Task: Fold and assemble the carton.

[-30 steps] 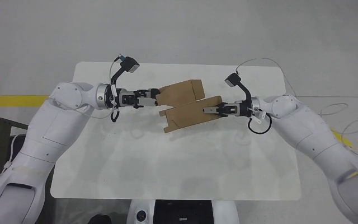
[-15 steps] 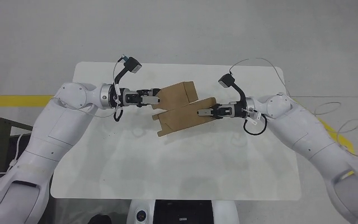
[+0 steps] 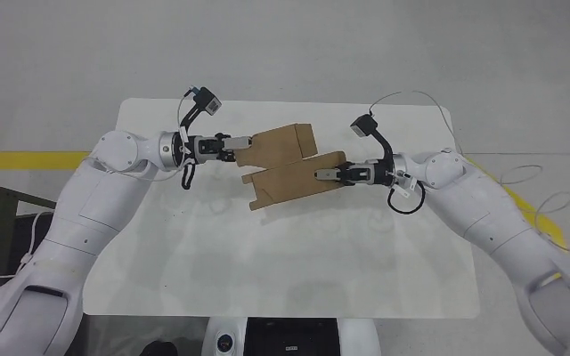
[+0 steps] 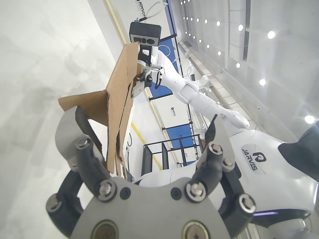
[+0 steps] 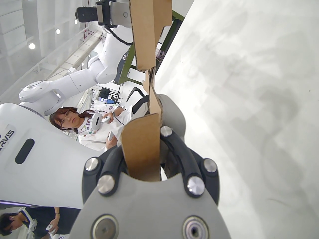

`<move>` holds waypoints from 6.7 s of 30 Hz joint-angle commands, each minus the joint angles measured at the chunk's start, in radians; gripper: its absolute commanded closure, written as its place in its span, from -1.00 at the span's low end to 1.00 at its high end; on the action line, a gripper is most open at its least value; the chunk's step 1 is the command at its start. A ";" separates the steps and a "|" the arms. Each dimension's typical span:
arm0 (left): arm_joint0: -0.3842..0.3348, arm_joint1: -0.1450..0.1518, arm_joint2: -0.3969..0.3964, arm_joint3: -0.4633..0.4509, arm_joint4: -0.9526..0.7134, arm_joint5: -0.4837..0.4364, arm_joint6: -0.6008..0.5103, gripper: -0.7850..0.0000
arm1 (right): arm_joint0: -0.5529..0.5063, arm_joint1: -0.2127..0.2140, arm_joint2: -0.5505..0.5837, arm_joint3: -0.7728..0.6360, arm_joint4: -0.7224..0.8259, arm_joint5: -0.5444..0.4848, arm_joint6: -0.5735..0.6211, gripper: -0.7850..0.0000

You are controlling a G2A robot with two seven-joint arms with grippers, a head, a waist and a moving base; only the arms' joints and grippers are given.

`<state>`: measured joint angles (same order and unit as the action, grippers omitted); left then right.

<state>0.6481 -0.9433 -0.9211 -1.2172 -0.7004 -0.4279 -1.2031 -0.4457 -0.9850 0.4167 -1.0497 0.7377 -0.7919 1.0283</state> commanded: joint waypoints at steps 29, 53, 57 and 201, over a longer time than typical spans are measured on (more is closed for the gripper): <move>0.025 -0.024 -0.043 0.017 0.094 0.049 0.034 0.14 | -0.022 -0.018 0.050 0.016 -0.032 0.012 0.012 1.00; 0.072 -0.019 -0.113 -0.025 0.169 0.077 0.062 -0.73 | -0.036 -0.029 0.079 0.025 -0.053 0.020 0.020 1.00; 0.079 -0.018 -0.127 -0.037 0.167 0.074 0.054 -0.73 | -0.037 -0.030 0.086 0.043 -0.061 0.016 0.016 1.00; 0.116 -0.063 -0.158 -0.122 0.239 -0.038 -0.090 1.00 | -0.061 -0.061 0.099 -0.067 0.074 0.006 0.006 0.02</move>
<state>0.7636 -1.0064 -1.0786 -1.3395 -0.4619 -0.4659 -1.2927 -0.5059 -1.0450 0.5160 -1.1163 0.8026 -0.7855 1.0349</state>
